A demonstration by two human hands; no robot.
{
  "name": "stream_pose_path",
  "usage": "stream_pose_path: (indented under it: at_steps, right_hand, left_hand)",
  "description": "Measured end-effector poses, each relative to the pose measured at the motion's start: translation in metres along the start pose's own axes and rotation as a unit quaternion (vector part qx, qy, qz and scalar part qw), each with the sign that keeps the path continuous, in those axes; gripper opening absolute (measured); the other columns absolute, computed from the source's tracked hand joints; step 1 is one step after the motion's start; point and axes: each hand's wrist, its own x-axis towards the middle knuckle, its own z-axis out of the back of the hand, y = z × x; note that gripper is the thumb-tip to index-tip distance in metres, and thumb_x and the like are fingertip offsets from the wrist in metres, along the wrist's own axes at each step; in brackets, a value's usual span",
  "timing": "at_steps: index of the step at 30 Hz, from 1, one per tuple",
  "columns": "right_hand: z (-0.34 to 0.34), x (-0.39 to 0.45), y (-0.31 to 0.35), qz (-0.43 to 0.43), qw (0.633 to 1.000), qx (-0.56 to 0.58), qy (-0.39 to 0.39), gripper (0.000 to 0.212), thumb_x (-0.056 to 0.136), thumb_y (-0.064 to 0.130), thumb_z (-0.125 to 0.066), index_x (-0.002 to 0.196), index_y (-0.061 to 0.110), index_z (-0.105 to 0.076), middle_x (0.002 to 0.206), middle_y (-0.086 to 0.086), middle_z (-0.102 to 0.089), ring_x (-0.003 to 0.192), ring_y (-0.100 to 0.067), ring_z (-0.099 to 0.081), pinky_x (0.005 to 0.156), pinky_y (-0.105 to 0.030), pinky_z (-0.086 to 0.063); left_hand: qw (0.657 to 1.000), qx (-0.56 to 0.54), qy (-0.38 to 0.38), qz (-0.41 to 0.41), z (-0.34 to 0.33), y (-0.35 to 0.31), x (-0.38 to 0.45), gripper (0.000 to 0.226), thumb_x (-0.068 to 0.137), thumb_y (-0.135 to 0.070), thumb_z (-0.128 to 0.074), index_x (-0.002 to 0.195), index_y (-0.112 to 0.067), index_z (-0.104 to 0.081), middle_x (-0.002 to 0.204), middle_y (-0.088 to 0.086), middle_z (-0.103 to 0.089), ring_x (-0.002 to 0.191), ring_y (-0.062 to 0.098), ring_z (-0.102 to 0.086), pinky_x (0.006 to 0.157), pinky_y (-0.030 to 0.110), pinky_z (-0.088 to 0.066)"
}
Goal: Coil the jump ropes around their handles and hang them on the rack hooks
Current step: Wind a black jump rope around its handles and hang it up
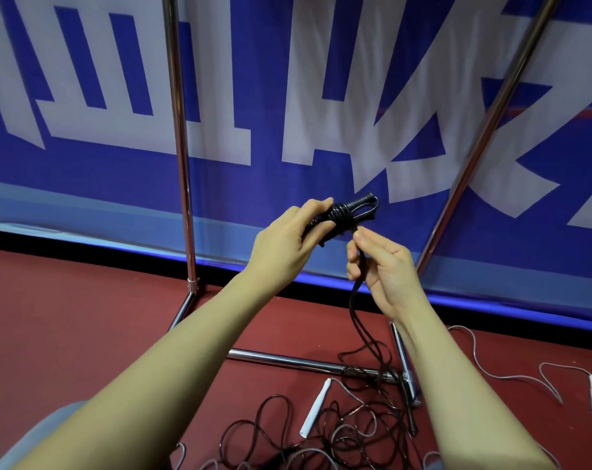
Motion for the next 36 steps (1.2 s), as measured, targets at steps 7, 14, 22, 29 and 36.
stream_pose_path:
  at_steps: [7,14,22,29,36]
  right_hand:
    - [0.0,0.0,-0.005,-0.024,0.998,-0.023,0.055,0.036,0.096,0.002,-0.044,0.13,-0.001,-0.054,0.075,-0.003,-0.056,0.057,-0.011,-0.043,0.066,-0.027,-0.041]
    - [0.002,0.0,-0.003,0.013,0.988,-0.14,0.063,0.032,0.096,0.001,-0.049,0.115,0.021,-0.065,0.08,0.004,-0.063,0.069,-0.012,-0.049,0.079,-0.03,-0.046]
    - [-0.003,0.001,-0.002,0.054,0.991,-0.113,-0.055,0.02,0.091,0.0,-0.058,0.096,0.018,-0.064,0.07,0.005,-0.066,0.061,-0.008,-0.059,0.068,-0.02,-0.051]
    - [-0.003,0.0,-0.006,0.047,0.994,-0.094,0.011,0.019,0.093,0.012,-0.058,0.112,0.013,-0.063,0.064,0.01,-0.049,0.057,-0.012,-0.039,0.061,-0.026,-0.037]
    - [-0.005,-0.002,-0.002,0.065,0.992,-0.083,-0.066,0.015,0.091,0.005,-0.06,0.088,0.015,-0.071,0.062,-0.004,-0.052,0.054,-0.011,-0.045,0.057,-0.021,-0.042]
  left_hand:
    - [0.986,0.144,-0.03,-0.083,0.006,0.01,0.0,0.061,0.084,-0.059,-0.053,0.136,-0.028,-0.052,0.105,0.003,-0.052,0.082,0.02,-0.055,0.057,0.034,-0.047]
    - [0.985,0.159,-0.015,-0.066,0.012,0.012,0.003,0.063,0.085,-0.038,-0.069,0.142,-0.025,-0.045,0.107,0.007,-0.049,0.088,0.025,-0.052,0.059,0.035,-0.045]
    - [0.992,-0.097,0.082,0.007,0.015,0.002,0.003,0.061,0.08,-0.037,-0.065,0.129,-0.041,-0.03,0.095,0.002,-0.05,0.091,0.023,-0.046,0.086,0.038,-0.045]
    - [0.988,-0.085,0.126,0.002,0.018,0.0,0.0,0.048,0.081,-0.024,-0.076,0.113,-0.025,-0.04,0.087,0.003,-0.059,0.081,0.021,-0.06,0.081,0.041,-0.05]
    - [0.993,0.087,0.031,-0.08,0.015,0.002,0.003,0.056,0.089,-0.051,-0.057,0.135,-0.018,-0.051,0.101,0.001,-0.054,0.09,0.022,-0.05,0.08,0.038,-0.046]
